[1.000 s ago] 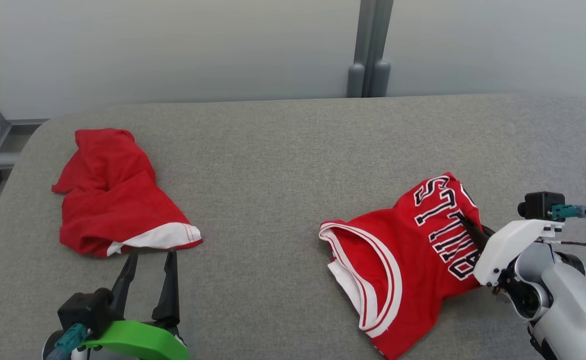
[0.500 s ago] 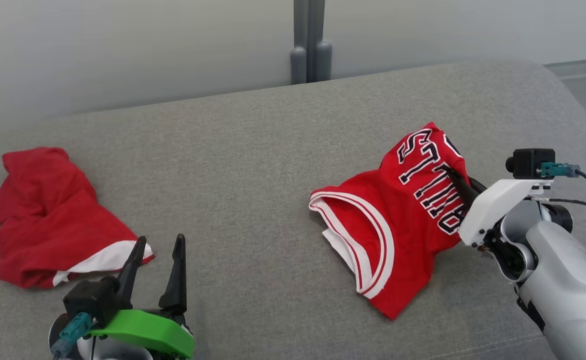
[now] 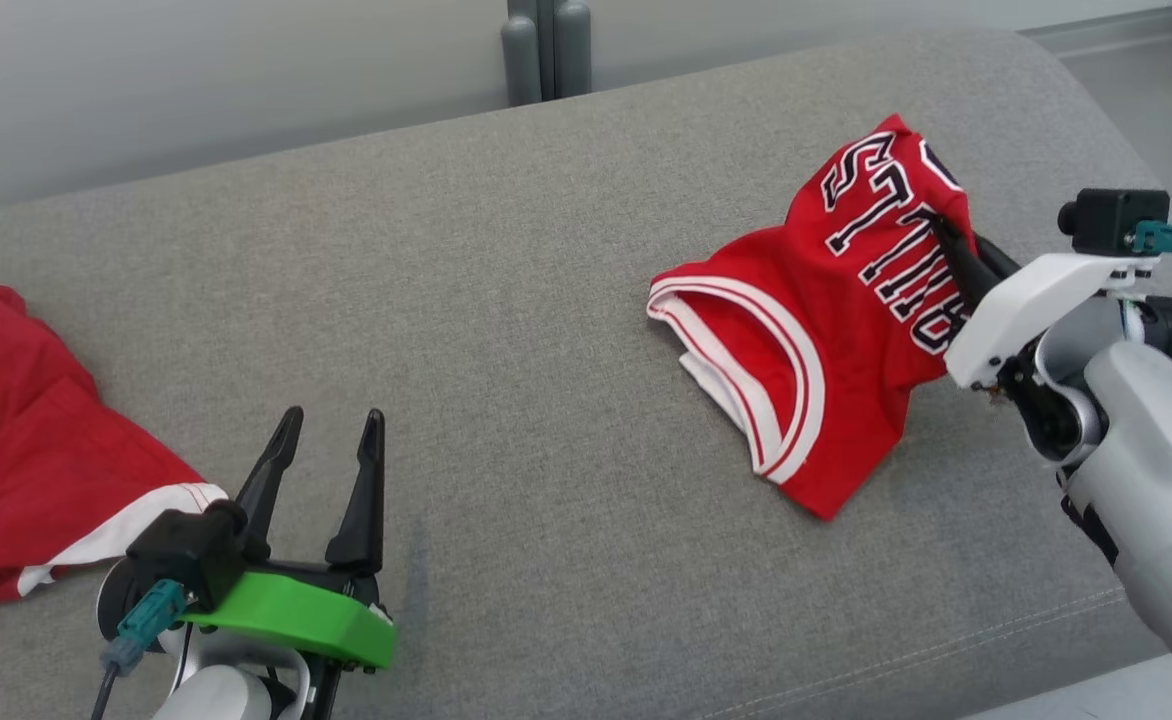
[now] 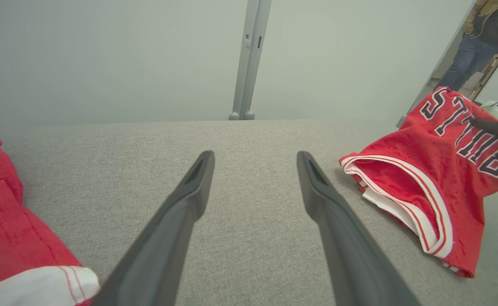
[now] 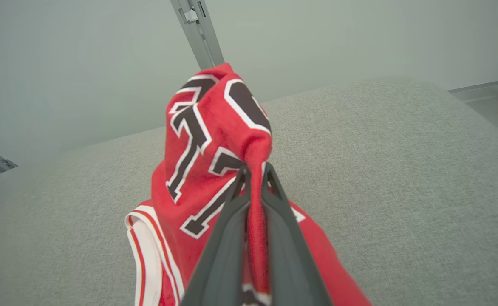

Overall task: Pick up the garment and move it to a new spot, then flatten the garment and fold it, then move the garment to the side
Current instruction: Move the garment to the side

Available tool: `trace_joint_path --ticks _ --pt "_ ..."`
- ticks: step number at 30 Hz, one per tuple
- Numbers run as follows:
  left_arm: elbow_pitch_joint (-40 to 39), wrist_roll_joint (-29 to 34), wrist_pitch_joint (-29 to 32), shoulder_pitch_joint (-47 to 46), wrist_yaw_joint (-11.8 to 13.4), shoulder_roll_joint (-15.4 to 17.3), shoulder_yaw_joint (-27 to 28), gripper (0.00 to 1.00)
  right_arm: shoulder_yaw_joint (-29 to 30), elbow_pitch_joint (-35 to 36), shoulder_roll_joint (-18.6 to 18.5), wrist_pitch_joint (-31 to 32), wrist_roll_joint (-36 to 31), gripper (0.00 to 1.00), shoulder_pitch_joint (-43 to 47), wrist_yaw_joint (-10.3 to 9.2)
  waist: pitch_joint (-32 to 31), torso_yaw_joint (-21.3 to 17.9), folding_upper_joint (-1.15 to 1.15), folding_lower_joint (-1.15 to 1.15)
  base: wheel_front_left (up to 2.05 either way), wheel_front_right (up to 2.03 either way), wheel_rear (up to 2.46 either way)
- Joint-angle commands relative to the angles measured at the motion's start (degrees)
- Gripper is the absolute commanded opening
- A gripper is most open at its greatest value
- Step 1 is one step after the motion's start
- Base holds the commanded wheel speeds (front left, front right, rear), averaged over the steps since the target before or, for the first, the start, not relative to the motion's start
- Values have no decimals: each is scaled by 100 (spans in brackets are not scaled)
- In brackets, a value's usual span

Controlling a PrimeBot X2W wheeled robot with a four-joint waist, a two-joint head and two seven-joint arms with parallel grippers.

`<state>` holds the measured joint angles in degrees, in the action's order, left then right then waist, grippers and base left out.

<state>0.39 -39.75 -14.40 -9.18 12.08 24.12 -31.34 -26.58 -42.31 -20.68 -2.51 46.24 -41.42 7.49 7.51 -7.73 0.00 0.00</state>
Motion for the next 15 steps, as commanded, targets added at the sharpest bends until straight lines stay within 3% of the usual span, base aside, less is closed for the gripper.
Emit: trace_joint_path --ticks 1,15 --pt "-35 50 -23 -151 -38 42 21 100 -11 -32 -58 -59 32 0 -192 0 314 -111 0 0 0 0 0" --pt "-493 446 -39 -952 -329 220 62 100 201 -654 -850 -562 256 0 -1569 0 1624 73 0 0 0 0 0"
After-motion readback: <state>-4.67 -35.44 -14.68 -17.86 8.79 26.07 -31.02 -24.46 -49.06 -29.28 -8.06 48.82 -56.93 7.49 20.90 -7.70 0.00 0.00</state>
